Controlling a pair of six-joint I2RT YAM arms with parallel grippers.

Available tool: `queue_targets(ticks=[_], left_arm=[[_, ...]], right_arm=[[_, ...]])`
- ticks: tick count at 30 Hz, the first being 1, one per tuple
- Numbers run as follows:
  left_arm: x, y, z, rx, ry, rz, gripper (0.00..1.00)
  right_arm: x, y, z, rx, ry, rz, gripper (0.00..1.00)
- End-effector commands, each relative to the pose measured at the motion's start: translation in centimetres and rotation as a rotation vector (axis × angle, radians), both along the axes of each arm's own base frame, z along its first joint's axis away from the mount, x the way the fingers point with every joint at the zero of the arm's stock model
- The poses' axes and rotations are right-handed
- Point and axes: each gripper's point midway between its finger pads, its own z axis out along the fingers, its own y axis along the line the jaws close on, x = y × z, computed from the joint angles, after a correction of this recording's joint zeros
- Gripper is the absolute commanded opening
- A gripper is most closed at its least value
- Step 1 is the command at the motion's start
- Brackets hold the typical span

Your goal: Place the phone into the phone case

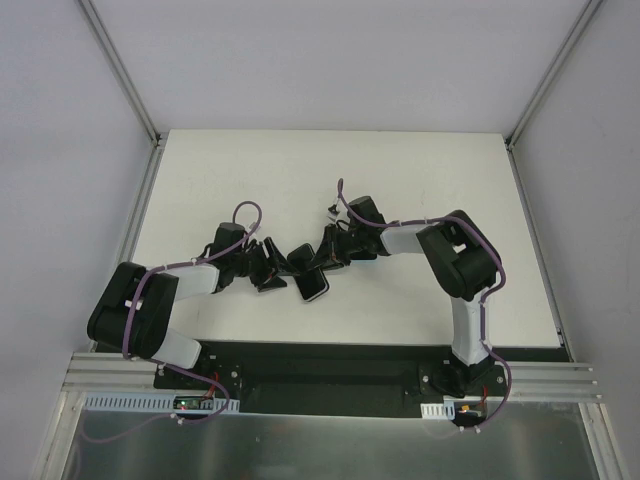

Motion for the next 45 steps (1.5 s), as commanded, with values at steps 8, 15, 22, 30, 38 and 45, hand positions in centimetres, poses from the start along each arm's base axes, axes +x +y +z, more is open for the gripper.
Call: queue_targets(ticks=[8, 15, 22, 30, 38, 45], left_arm=[[-0.6, -0.8, 6.3, -0.173, -0.268, -0.121, 0.7], [-1.4, -1.6, 7.8, -0.278, -0.333, -0.176, 0.69], [-1.5, -2.4, 9.2, -0.356, -0.394, -0.198, 0.56], [-1.8, -3.0, 8.9, -0.437, -0.332, -0.2, 0.21], [-1.3, -3.2, 9.3, -0.508, -0.33, -0.185, 0.04], [-0.5, -3.1, 9.9, -0.512, -0.347, -0.176, 0.02]], right_arm=[[-0.9, -0.3, 8.7, 0.216, -0.119, 0.134, 0.01], [-1.4, -0.3, 10.6, 0.287, -0.099, 0.122, 0.02], [-1.8, 0.5, 11.1, 0.354, -0.08, 0.12, 0.04], [-1.9, 0.8, 11.2, 0.407, -0.044, 0.107, 0.13], [-3.2, -0.2, 10.3, 0.411, -0.047, 0.125, 0.42], [-5.0, -1.1, 10.7, 0.474, -0.06, 0.156, 0.5]])
